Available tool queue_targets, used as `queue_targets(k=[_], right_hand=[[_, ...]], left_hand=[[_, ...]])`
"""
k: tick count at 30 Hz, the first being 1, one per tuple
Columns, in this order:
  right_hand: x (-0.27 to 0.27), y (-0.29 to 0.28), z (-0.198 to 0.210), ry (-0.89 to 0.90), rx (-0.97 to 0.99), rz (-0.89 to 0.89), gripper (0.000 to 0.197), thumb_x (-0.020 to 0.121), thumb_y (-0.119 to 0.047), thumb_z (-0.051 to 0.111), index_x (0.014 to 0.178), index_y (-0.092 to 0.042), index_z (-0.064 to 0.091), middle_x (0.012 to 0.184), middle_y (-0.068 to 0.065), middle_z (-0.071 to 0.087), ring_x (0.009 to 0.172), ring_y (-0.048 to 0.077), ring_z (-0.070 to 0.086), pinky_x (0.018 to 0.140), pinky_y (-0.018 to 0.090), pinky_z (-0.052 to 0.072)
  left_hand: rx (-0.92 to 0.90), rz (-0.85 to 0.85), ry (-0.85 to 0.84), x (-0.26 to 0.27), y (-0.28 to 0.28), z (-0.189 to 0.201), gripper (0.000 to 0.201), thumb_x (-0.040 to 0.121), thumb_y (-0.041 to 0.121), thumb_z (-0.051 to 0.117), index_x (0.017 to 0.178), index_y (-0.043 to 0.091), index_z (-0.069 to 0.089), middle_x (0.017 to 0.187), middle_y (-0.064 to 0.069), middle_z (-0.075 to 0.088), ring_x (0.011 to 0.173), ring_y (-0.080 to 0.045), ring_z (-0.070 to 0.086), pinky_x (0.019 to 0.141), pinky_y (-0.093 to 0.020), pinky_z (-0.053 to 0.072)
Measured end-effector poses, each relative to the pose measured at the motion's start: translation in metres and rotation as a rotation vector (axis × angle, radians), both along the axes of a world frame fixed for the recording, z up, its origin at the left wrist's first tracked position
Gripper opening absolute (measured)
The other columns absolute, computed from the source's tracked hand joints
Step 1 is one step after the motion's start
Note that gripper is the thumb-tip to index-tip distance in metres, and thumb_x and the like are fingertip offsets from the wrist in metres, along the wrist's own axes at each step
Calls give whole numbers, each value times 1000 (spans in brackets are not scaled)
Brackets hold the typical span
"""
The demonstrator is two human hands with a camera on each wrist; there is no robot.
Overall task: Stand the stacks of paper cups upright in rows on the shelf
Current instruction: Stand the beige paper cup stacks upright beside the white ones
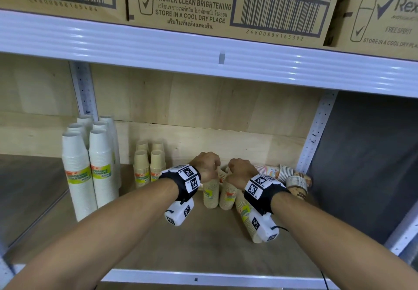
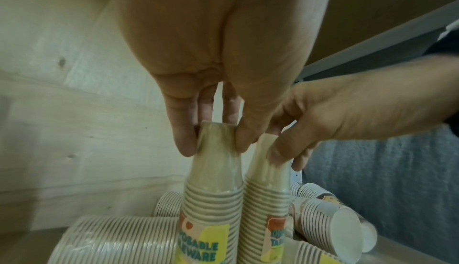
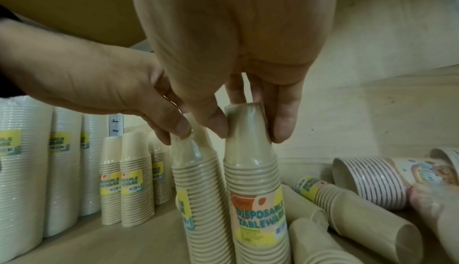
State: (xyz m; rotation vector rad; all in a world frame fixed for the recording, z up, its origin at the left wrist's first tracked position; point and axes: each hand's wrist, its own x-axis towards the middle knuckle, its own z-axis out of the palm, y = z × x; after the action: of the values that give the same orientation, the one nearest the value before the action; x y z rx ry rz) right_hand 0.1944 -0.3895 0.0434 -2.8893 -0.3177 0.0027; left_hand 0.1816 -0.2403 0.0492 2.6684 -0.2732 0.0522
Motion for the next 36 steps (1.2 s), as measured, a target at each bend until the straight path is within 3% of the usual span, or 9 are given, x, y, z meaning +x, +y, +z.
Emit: queue_targets(k=[6,8,11,15,19,24,27,30,36], right_hand=[[14,-3,2,-60,41,16,31,84,-21,56,113,-15,64,115,5,64,104,28,61,88,39,53],[19,-3,0,-58,34,21,29,84,-21,55,110,-16,66,113,5,65,104,28,62,86,37,54],[25,-3,-3,-54,6,40,18,81,-22,54,94,-17,66,103,5,66,96,28,64,78,35,54],[29,-4,-4,-54,-4,44,5,79,-20,58,80,-17,61,94,7,65,84,28,62,68,30,48],[35,-4,-6,-48,4,45,19,78,-19,60,65,-22,48,85,6,60,85,29,62,66,29,45],[37,-4,-7,-62,10,56,3,77,-17,60,78,-16,63,86,6,63,87,30,64,68,31,49],[37,-5,-9,-70,20,60,4,78,-19,60,75,-18,57,87,7,63,86,30,62,71,33,52],[37,-4,-9,-77,23,53,3,77,-21,59,77,-19,56,90,8,64,87,29,62,75,35,54],[37,-1,-6,-63,32,42,4,74,-18,60,75,-18,56,85,6,62,84,29,62,72,35,54]], left_hand=[[5,-34,-29,9,-5,4,36,92,11,58,127,7,61,130,-9,59,115,-24,58,95,-33,50],[10,-36,-34,13,-7,3,31,91,9,56,121,5,64,126,-11,61,112,-26,59,89,-30,49],[16,-25,-43,18,-9,1,24,93,12,53,109,3,68,118,-14,64,107,-30,60,80,-28,45],[32,30,-55,23,-10,1,31,91,21,56,119,11,66,124,-10,62,110,-27,60,89,-31,51],[45,71,-35,29,-10,0,35,88,27,59,121,16,62,127,-8,58,110,-26,59,86,-32,51],[71,-20,-3,31,-12,0,42,91,17,53,132,15,59,138,-8,54,124,-25,52,99,-31,46],[124,-52,-4,31,-14,2,30,88,17,58,114,16,71,119,-8,65,108,-26,61,84,-32,52],[136,-48,5,32,-13,7,30,86,27,65,113,16,72,115,-7,66,103,-24,62,87,-35,54],[164,-73,24,32,-11,14,31,85,24,69,114,14,72,115,-5,67,100,-22,64,86,-34,56]])
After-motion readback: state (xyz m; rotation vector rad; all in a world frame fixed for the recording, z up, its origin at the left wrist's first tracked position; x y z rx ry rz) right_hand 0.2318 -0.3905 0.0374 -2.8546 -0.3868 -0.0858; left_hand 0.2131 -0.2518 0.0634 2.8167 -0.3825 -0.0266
